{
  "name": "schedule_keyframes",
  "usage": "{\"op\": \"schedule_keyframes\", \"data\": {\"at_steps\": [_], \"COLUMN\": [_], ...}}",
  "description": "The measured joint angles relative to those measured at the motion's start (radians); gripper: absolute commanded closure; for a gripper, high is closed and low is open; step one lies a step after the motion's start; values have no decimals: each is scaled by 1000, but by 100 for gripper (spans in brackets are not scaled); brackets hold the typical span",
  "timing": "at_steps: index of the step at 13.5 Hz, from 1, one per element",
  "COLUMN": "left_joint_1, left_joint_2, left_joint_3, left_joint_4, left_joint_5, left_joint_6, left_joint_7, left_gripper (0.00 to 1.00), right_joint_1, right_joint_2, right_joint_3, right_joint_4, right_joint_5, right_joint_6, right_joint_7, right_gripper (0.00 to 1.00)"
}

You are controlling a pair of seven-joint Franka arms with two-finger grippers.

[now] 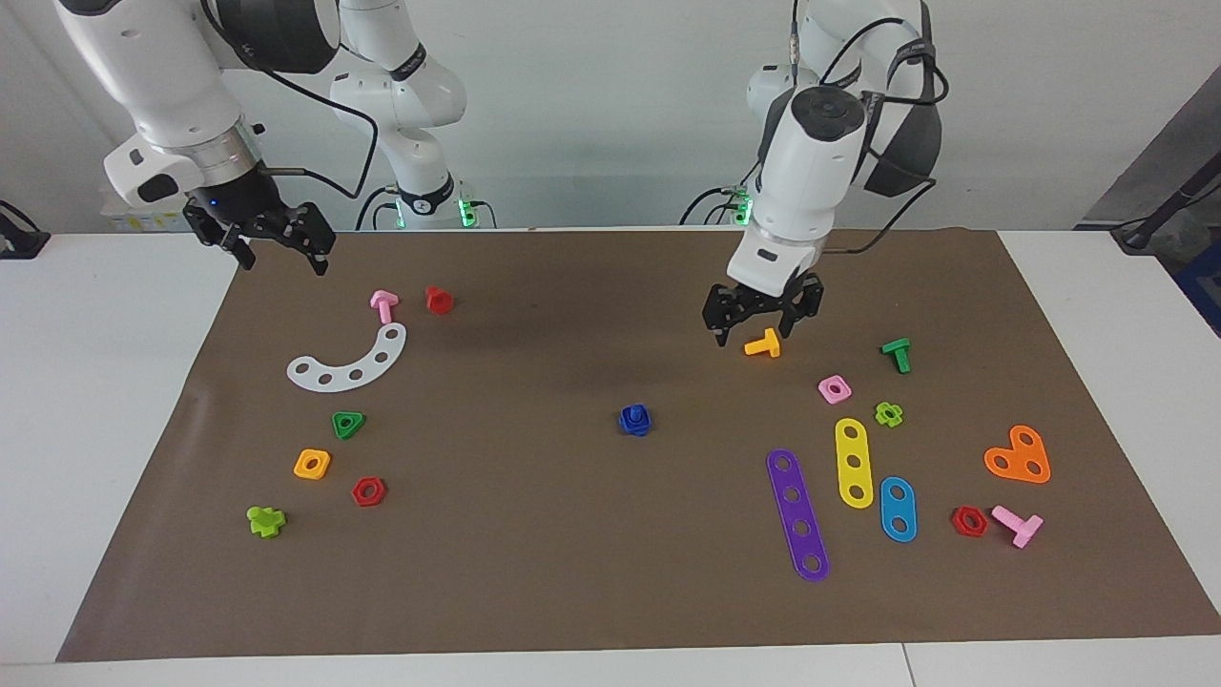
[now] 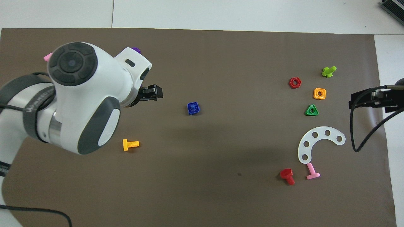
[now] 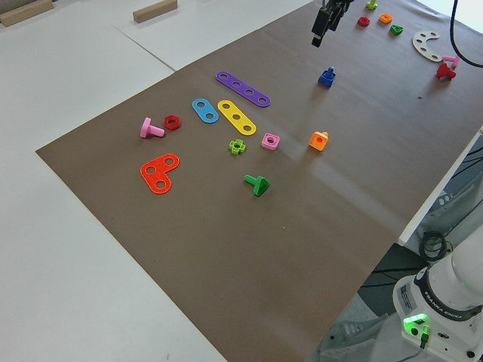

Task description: Unscrew and place screws in storage area

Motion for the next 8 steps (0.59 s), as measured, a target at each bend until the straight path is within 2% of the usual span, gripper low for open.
{"op": "schedule_keyframes", "data": {"at_steps": [2,6,8], "left_joint_1": [-39,-96,-113], "left_joint_2": [64,269,334], "left_joint_3": [1,2,2], "left_joint_4": [23,177,206], "left_joint_5": [-8,-8,-8], "left_joint_6": [36,80,134], "left_joint_7": [-51,-130,-132], "left_gripper": [0,1,1], "right_joint_1": [0,0,0], "right_joint_2": [0,0,0], "right_joint_3": [0,0,0], "right_joint_4": [0,0,0], "right_joint_5": [0,0,0], "right_joint_6": [0,0,0], "right_joint_7": [0,0,0], "right_gripper": [0,0,0]}}
